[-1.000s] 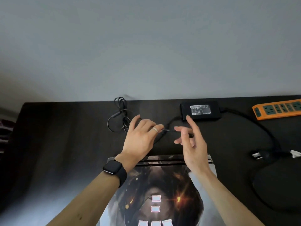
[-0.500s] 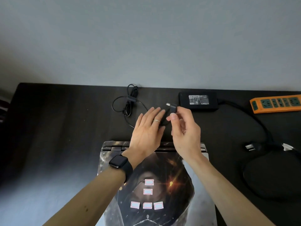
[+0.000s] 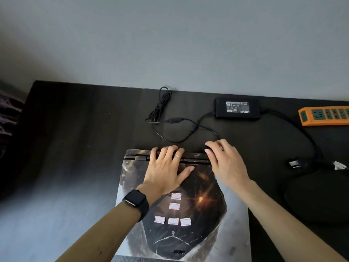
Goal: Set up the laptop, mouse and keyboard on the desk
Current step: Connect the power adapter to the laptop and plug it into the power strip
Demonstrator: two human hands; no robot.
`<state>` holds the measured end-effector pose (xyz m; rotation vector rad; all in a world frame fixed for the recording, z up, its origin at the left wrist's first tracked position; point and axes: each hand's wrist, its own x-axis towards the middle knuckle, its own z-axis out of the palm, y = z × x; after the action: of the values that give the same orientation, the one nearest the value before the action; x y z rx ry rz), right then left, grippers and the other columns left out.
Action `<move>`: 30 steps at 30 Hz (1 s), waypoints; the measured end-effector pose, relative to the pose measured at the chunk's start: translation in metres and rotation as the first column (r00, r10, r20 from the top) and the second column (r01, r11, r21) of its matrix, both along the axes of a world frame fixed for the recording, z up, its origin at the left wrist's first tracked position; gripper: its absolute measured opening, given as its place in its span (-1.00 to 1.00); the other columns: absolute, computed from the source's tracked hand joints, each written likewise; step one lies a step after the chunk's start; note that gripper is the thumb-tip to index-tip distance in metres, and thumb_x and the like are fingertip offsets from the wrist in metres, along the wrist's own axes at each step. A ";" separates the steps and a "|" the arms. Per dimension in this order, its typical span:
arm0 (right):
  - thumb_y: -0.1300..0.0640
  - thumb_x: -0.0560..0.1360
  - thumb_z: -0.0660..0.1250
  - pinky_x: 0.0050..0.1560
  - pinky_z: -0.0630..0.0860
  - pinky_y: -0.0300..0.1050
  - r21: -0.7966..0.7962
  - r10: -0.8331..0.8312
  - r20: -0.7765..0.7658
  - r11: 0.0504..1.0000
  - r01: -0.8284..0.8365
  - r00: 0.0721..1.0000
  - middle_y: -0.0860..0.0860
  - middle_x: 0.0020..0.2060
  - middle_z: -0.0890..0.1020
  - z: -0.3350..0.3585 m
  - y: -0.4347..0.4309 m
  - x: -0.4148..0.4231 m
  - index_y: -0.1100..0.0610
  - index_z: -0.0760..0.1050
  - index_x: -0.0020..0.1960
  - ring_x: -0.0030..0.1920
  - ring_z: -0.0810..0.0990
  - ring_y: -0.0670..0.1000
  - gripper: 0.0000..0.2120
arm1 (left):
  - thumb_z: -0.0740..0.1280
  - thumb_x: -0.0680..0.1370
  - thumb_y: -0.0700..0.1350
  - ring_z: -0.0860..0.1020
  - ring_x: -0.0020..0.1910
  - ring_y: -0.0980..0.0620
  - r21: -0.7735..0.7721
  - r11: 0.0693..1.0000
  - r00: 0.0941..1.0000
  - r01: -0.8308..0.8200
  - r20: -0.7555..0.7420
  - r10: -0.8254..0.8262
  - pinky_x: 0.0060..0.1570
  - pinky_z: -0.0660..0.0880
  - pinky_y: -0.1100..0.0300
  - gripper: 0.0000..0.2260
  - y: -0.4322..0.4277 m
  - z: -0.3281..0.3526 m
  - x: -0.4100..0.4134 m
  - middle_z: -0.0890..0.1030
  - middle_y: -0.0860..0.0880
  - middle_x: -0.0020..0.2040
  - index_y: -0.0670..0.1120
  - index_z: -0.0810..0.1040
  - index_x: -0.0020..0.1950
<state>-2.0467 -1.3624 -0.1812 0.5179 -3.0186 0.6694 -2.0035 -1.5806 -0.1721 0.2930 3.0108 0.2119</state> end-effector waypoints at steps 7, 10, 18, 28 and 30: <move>0.06 0.62 0.29 -0.17 0.50 0.00 0.026 -0.103 -0.076 0.994 0.105 0.992 0.01 -0.10 0.58 0.006 -0.004 0.000 0.07 0.57 0.14 -0.25 0.60 0.07 -0.84 | 0.02 0.51 0.43 0.49 0.11 -0.13 -0.071 0.997 0.997 -0.009 0.076 0.014 0.21 0.38 -0.13 -0.30 0.008 0.013 -0.008 0.54 -0.10 0.12 -0.10 0.53 0.26; 0.02 0.65 0.19 -0.32 0.50 -0.03 0.011 -0.148 0.035 0.989 0.148 0.988 0.05 -0.08 0.52 0.014 -0.008 0.001 0.10 0.52 0.16 -0.29 0.59 0.13 -0.78 | 0.09 0.37 0.55 0.42 0.16 -0.14 -0.029 0.998 0.935 -0.059 0.348 0.065 0.19 0.33 -0.02 -0.21 0.010 0.033 -0.034 0.50 -0.10 0.13 -0.06 0.46 0.26; 0.06 0.66 0.21 -0.14 0.56 0.03 -0.218 -0.040 0.148 0.973 0.072 0.988 -0.02 -0.07 0.51 0.062 0.007 -0.005 -0.05 0.47 0.29 -0.24 0.57 -0.01 -0.78 | 0.30 0.24 0.54 0.33 0.24 0.01 0.076 0.972 0.859 -0.220 0.488 0.156 0.26 0.17 -0.04 -0.38 0.012 0.070 -0.038 0.43 0.10 0.08 0.20 0.54 0.14; 0.06 0.63 0.25 0.15 0.52 0.10 -0.235 0.064 0.265 0.972 0.000 0.962 -0.16 -0.05 0.59 0.130 -0.003 0.016 -0.17 0.52 0.15 -0.15 0.57 -0.19 -0.82 | 0.42 0.22 0.45 0.39 -0.09 0.24 0.228 0.915 0.908 -0.334 0.340 0.246 0.17 0.09 0.11 -0.52 0.016 0.128 0.005 0.35 0.21 -0.08 0.19 0.53 -0.04; 0.06 0.62 0.25 0.15 0.52 0.13 -0.235 0.071 0.257 0.972 -0.009 0.964 -0.18 -0.06 0.60 0.138 -0.004 0.023 -0.17 0.52 0.15 -0.15 0.59 -0.18 -0.83 | 0.44 0.21 0.44 0.39 -0.09 0.24 0.233 0.909 0.910 -0.344 0.321 0.262 0.18 0.12 0.08 -0.52 0.015 0.133 0.013 0.37 0.20 -0.06 0.19 0.54 -0.05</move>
<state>-2.0242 -1.3665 -0.0430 0.5189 -3.1108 1.1659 -1.9906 -1.5656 -0.0386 -0.1830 2.7165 0.6600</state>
